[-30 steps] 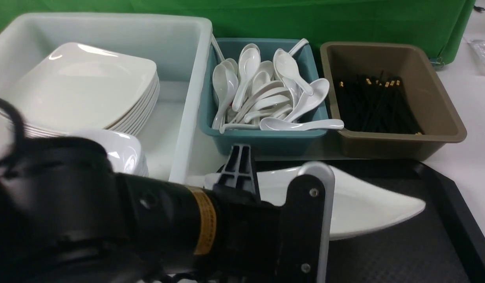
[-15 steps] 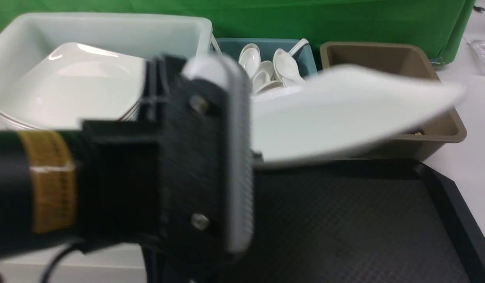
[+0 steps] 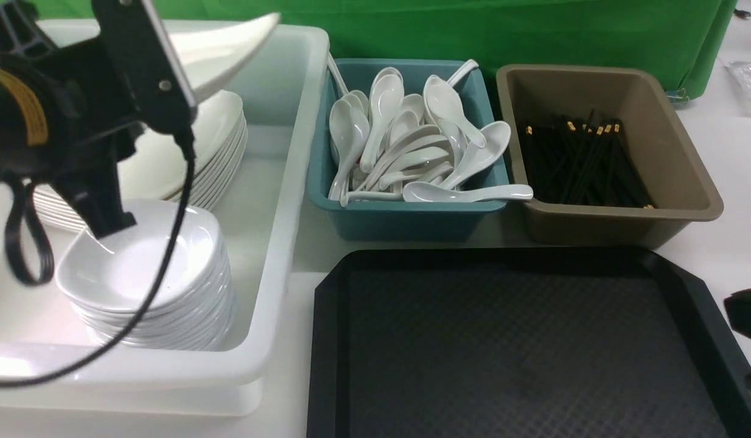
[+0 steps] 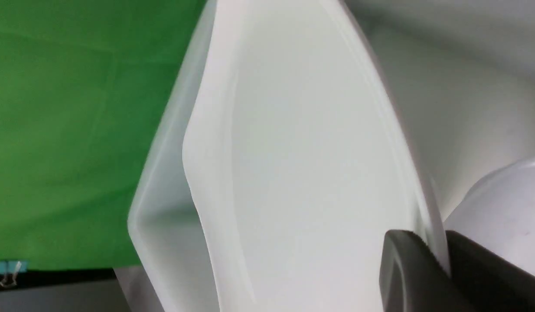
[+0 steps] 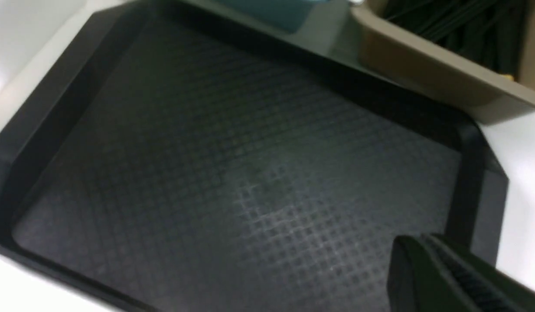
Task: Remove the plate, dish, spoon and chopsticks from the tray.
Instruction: Use the left arm to put the plate into the large storage box on the left
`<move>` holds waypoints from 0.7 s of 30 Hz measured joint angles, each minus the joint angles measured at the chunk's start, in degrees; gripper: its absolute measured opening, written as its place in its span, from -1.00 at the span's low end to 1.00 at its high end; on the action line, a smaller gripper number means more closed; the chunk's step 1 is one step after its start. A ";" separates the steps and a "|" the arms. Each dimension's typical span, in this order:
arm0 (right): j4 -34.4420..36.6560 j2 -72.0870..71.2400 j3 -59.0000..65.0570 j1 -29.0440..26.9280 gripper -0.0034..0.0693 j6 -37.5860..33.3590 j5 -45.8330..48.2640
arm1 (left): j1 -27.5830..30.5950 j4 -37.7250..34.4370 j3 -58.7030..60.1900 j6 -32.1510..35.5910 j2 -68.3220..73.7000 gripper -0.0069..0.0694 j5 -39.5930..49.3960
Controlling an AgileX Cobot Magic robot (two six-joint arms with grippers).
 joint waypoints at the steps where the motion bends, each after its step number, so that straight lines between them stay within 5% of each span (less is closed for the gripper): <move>1: 0.20 0.10 0.00 0.00 -0.84 -0.64 -0.28 | 1.90 -0.36 0.00 1.09 1.82 -0.74 -0.74; 7: 0.40 0.13 0.00 0.00 -0.84 -2.95 -1.30 | 8.06 0.28 0.00 4.92 11.42 -0.74 -5.10; 15: 0.78 0.13 0.00 0.00 -0.83 -2.99 -1.53 | 9.17 6.78 -0.05 5.45 17.69 -0.75 -8.33; 21: 3.65 0.13 0.00 0.00 -0.83 -5.29 -1.53 | 10.10 8.63 -0.05 3.98 18.63 -0.47 -8.67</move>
